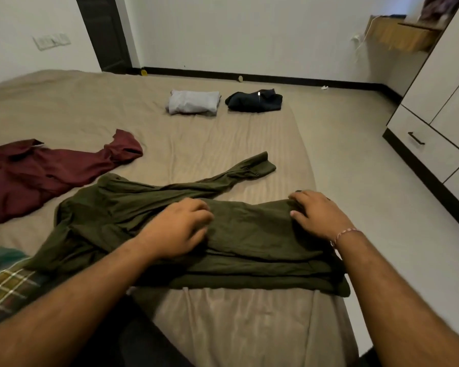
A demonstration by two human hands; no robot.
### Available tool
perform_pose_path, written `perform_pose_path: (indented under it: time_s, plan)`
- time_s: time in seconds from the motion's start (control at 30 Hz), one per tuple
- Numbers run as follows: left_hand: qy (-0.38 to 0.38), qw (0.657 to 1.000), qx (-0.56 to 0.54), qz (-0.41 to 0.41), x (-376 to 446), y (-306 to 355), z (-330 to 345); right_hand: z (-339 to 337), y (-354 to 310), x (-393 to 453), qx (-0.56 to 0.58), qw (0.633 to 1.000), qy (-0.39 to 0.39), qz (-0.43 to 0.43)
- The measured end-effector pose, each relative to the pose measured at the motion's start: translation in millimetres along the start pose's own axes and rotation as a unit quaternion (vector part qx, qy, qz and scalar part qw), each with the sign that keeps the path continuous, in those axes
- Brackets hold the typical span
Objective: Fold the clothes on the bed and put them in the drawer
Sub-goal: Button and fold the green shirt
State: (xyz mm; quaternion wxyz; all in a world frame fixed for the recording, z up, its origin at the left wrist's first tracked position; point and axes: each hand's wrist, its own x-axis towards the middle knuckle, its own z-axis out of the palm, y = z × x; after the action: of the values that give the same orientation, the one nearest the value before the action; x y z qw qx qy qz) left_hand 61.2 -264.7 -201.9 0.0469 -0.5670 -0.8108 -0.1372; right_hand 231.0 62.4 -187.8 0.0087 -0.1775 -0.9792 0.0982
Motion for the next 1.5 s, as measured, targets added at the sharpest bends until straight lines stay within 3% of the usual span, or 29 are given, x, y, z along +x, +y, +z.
perform_pose_path:
  time_s: [0.13,0.2,0.33,0.5,0.73,0.8,0.87,0.97,1.03,1.13,1.33,1.4,1.5]
  plan:
    - [-0.070,0.997,-0.009,-0.015,43,60,46,12,24,27,-0.092,0.985,-0.141,0.035]
    - [-0.106,0.994,0.003,-0.010,60,84,63,13,30,32,-0.088,0.982,-0.161,0.034]
    - [-0.148,0.987,-0.036,-0.059,88,111,90,5,47,38,0.050,0.992,-0.112,-0.016]
    - [-0.116,0.987,-0.066,-0.086,98,122,107,-5,70,28,0.311,0.936,-0.150,0.063]
    - [-0.140,0.978,-0.030,-0.155,104,126,132,0,102,0,0.389,0.866,-0.284,0.135]
    - [-0.153,0.974,-0.017,-0.165,107,128,134,8,106,-1,0.393,0.869,-0.258,0.156]
    - [-0.159,0.973,-0.013,-0.169,109,129,133,21,112,2,0.376,0.881,-0.183,0.221]
    - [-0.166,0.969,-0.037,-0.177,107,129,125,31,121,5,0.213,0.925,-0.010,0.315]
    - [-0.156,0.968,-0.068,-0.182,100,125,111,23,105,1,0.135,0.942,0.062,0.301]
    - [-0.141,0.971,-0.072,-0.177,73,104,79,10,56,-1,0.127,0.966,0.119,0.190]
    - [-0.132,0.971,0.063,-0.189,3,31,20,31,-59,-9,0.088,0.992,0.091,-0.021]
    - [-0.073,0.973,0.057,-0.211,-11,13,12,45,-86,-3,0.079,0.993,0.069,-0.060]
    - [0.044,0.962,0.007,-0.268,-17,-3,11,66,-117,14,0.173,0.982,0.056,-0.044]
